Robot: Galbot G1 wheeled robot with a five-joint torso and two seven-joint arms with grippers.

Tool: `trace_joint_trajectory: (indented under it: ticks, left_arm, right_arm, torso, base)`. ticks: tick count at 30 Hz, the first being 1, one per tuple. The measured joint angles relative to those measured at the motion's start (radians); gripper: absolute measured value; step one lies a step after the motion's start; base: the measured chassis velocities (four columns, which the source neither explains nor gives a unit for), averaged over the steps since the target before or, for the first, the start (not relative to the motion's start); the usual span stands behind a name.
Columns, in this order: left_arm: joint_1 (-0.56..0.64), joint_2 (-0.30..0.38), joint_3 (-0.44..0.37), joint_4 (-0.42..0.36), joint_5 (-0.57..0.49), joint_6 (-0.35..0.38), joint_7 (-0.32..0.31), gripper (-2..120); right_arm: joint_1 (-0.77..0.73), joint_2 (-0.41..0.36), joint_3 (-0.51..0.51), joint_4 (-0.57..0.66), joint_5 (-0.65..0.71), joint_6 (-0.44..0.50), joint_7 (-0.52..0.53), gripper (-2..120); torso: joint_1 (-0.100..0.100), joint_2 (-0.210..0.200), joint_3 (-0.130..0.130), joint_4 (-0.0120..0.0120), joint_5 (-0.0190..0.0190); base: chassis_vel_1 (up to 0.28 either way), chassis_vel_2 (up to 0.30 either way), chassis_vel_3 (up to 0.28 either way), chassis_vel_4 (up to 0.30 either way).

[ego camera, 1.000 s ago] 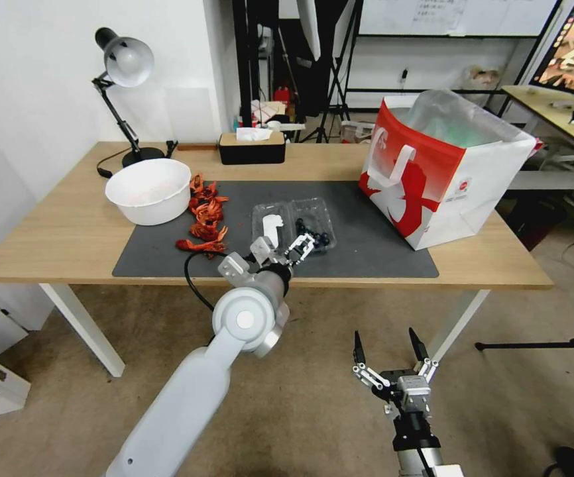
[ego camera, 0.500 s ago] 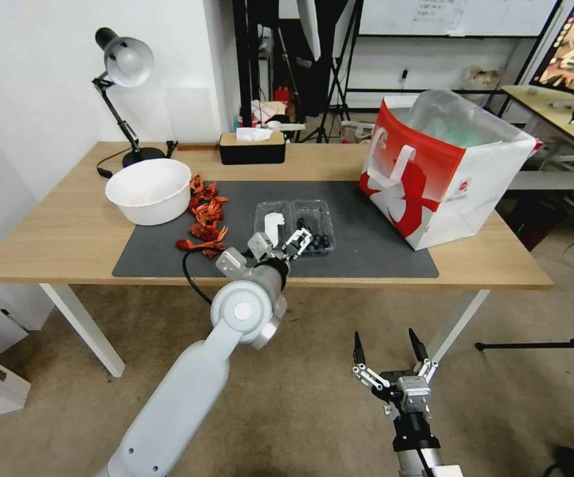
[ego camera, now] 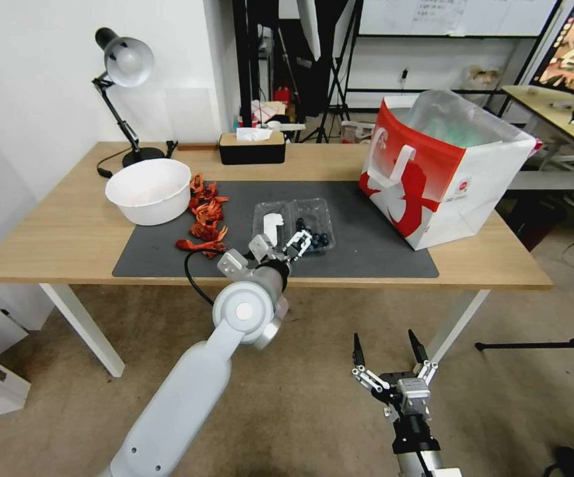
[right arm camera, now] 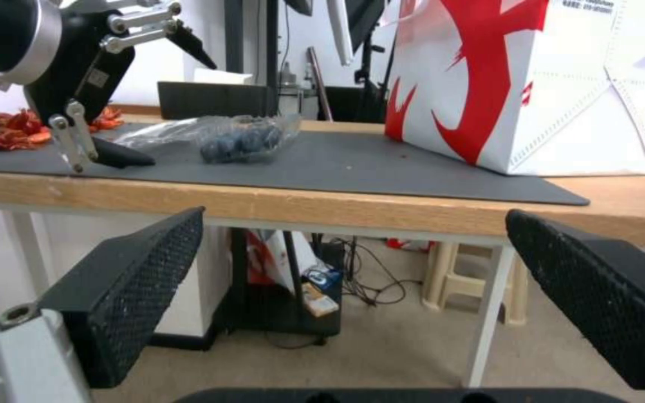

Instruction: Close the takeout container lid, then place the container into the takeout bag.

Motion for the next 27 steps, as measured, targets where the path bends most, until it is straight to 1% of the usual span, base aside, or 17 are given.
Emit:
trace_joint_trajectory:
  ticks: [7,11,13,14,15,16,17,18,20,21,24,25,27]
  left_arm:
    - [0.002,-0.001,-0.004,0.014,0.001,-0.027,0.02,100]
    - [0.011,0.0,-0.005,0.015,0.009,-0.053,0.044,100]
    - [0.021,0.005,-0.006,0.014,0.022,-0.069,0.074,100]
    - [0.021,0.005,-0.006,0.014,0.022,-0.069,0.074,100]
    - [0.025,0.006,-0.006,0.012,0.032,-0.078,0.091,100]
    - [0.036,0.011,-0.003,0.005,0.068,-0.096,0.143,100]
    - [0.036,0.011,-0.003,0.005,0.068,-0.096,0.143,100]
    - [0.045,0.016,0.002,-0.001,0.105,-0.107,0.18,100]
    - [0.056,0.023,0.01,-0.006,0.157,-0.118,0.221,100]
    - [0.056,0.023,0.01,-0.006,0.157,-0.118,0.221,100]
    - [0.075,0.035,0.024,-0.017,0.243,-0.13,0.274,100]
    - [0.075,0.035,0.024,-0.017,0.243,-0.13,0.274,100]
    - [0.086,0.041,0.036,-0.02,0.32,-0.143,0.311,100]
  right_arm:
    - [-0.002,0.0,-0.002,-0.004,-0.002,0.005,-0.001,100]
    - [-0.003,0.001,-0.003,-0.007,-0.005,0.008,-0.002,100]
    - [-0.003,0.001,-0.004,-0.009,-0.006,0.011,-0.002,100]
    - [-0.003,0.001,-0.004,-0.009,-0.006,0.011,-0.002,100]
    - [-0.004,0.002,-0.004,-0.01,-0.007,0.012,-0.003,100]
    - [-0.005,0.003,-0.004,-0.012,-0.008,0.016,-0.003,100]
    - [-0.005,0.003,-0.004,-0.012,-0.008,0.016,-0.003,100]
    - [-0.007,0.003,-0.004,-0.013,-0.009,0.019,-0.003,100]
    - [-0.008,0.005,-0.005,-0.013,-0.01,0.023,-0.003,100]
    - [-0.008,0.005,-0.005,-0.013,-0.01,0.023,-0.003,100]
    - [-0.011,0.006,-0.006,-0.013,-0.012,0.027,-0.004,100]
    - [-0.011,0.006,-0.006,-0.013,-0.012,0.027,-0.004,100]
    - [-0.012,0.006,-0.005,-0.011,-0.012,0.027,-0.003,100]
  torso:
    - [0.0,0.0,0.0,-0.0001,0.0]
    - [0.0,0.0,0.0,-0.0001,0.0]
    - [0.0,0.0,0.0,0.0003,0.0001]
    - [0.0,0.0,0.0,0.0003,0.0001]
    - [0.0,0.0,0.0,0.0004,0.0]
    - [0.0,0.0,0.0,0.0003,0.0001]
    - [0.0,0.0,0.0,0.0003,0.0001]
    - [0.0,0.0,0.0,0.0002,0.0]
    - [0.0,0.0,0.0,0.0001,0.0]
    - [0.0,0.0,0.0,0.0001,0.0]
    - [0.0,0.0,0.0,0.0002,0.0]
    - [0.0,0.0,0.0,0.0002,0.0]
    - [0.0,0.0,0.0,0.0001,0.0001]
  base:
    - [0.0,0.0,0.0,0.0]
    - [0.0,0.0,0.0,0.0]
    - [0.0,0.0,0.0,0.0]
    - [0.0,0.0,0.0,0.0]
    - [0.0,0.0,0.0,0.0]
    - [0.0,0.0,0.0,0.0]
    - [0.0,0.0,0.0,0.0]
    - [0.0,0.0,0.0,0.0]
    - [0.0,0.0,0.0,0.0]
    - [0.0,0.0,0.0,0.0]
    - [0.0,0.0,0.0,0.0]
    - [0.0,0.0,0.0,0.0]
    - [0.0,0.0,0.0,0.0]
